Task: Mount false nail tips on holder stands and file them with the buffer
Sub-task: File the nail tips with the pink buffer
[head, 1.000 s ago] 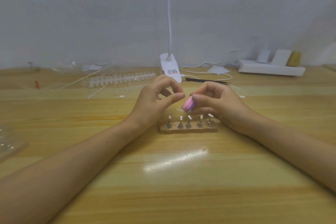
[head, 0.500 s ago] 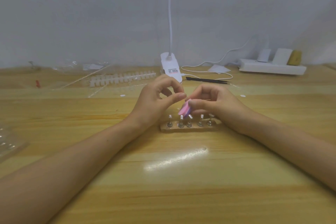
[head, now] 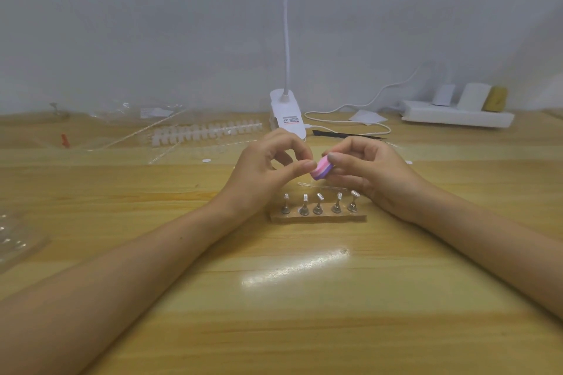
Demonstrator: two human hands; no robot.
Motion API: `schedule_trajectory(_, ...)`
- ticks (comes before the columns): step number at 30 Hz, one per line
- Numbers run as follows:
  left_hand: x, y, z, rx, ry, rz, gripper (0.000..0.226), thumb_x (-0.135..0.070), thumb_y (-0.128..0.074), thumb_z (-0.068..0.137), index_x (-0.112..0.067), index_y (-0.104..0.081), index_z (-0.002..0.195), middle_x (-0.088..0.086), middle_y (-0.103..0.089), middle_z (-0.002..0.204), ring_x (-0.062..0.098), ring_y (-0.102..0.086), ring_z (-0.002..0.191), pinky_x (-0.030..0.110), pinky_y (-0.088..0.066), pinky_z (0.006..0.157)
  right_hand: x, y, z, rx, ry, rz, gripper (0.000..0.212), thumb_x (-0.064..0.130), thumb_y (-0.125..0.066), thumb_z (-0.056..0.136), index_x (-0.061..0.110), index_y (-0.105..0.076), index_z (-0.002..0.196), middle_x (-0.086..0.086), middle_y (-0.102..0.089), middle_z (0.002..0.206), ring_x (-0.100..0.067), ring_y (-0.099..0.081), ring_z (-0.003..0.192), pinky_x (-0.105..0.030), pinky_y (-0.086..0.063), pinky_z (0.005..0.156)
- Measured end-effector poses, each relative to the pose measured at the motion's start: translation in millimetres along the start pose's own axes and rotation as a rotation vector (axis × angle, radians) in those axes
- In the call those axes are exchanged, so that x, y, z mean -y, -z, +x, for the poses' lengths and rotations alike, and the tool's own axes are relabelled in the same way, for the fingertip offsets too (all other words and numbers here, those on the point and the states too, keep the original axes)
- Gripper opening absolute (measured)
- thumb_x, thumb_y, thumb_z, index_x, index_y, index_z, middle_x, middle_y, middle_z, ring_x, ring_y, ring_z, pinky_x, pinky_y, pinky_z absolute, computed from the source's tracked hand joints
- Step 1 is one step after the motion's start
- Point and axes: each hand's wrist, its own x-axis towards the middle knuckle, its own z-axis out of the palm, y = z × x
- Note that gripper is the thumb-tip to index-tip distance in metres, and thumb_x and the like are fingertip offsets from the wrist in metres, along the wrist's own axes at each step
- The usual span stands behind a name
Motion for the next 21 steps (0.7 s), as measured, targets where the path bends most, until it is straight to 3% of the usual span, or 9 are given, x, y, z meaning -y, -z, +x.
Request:
schedule_trajectory(6,0.6,-0.2,0.8,-0.013,0.018,0.001,0.016,-0.013,-0.072,0.088,-0.021,-0.064,0.076,-0.005,-0.063,0.088,-0.001,-0.059,0.078,0.005,-0.04,0.068,-1.4,-4.1,-2.8,0.084,0.037,-0.131,0.017,0.014,-0.071,0.085,0.003,-0.064,0.096,-0.019,-0.075,0.097,-0.03,-0.074,0.092,-0.032,-0.06,0.079)
schedule_trajectory(10,0.7,0.2,1.0,-0.019,0.038,-0.014,0.016,-0.014,-0.071,0.088,-0.022,-0.064,0.076,-0.002,-0.064,0.09,-0.002,-0.059,0.078,0.005,-0.04,0.071,-0.5,-2.0,-1.4,-0.038,0.03,-0.022,0.022,0.018,-0.071,0.082,0.002,-0.064,0.096,-0.022,-0.074,0.099,-0.031,-0.073,0.092,-0.035,-0.06,0.08)
schedule_trajectory(13,0.8,0.0,1.0,-0.013,0.035,-0.007,0.016,-0.013,-0.071,0.088,-0.021,-0.064,0.076,-0.003,-0.064,0.09,-0.003,-0.059,0.078,0.005,-0.041,0.072,-0.3,-6.2,-3.9,0.072,0.025,-0.172,0.016,0.018,-0.073,0.081,0.007,-0.066,0.09,-0.016,-0.076,0.094,-0.025,-0.074,0.09,-0.029,-0.06,0.076)
schedule_trajectory(18,0.6,0.3,1.7,-0.018,0.048,-0.007,0.015,-0.015,-0.071,0.088,-0.022,-0.065,0.077,-0.004,-0.064,0.09,-0.002,-0.059,0.078,0.005,-0.042,0.072,0.3,-3.3,-2.4,-0.032,0.018,-0.085,0.021,0.011,-0.07,0.086,-0.003,-0.063,0.099,-0.025,-0.073,0.099,-0.037,-0.071,0.096,-0.039,-0.061,0.083)
schedule_trajectory(21,0.2,-0.2,1.3,-0.005,0.039,-0.001,0.014,-0.014,-0.071,0.088,-0.02,-0.065,0.077,-0.003,-0.064,0.089,-0.001,-0.059,0.078,0.007,-0.042,0.069,0.4,-6.2,-3.8,0.038,0.018,-0.152,0.017,0.01,-0.07,0.087,-0.002,-0.065,0.098,-0.019,-0.075,0.095,-0.03,-0.074,0.091,-0.032,-0.06,0.078)
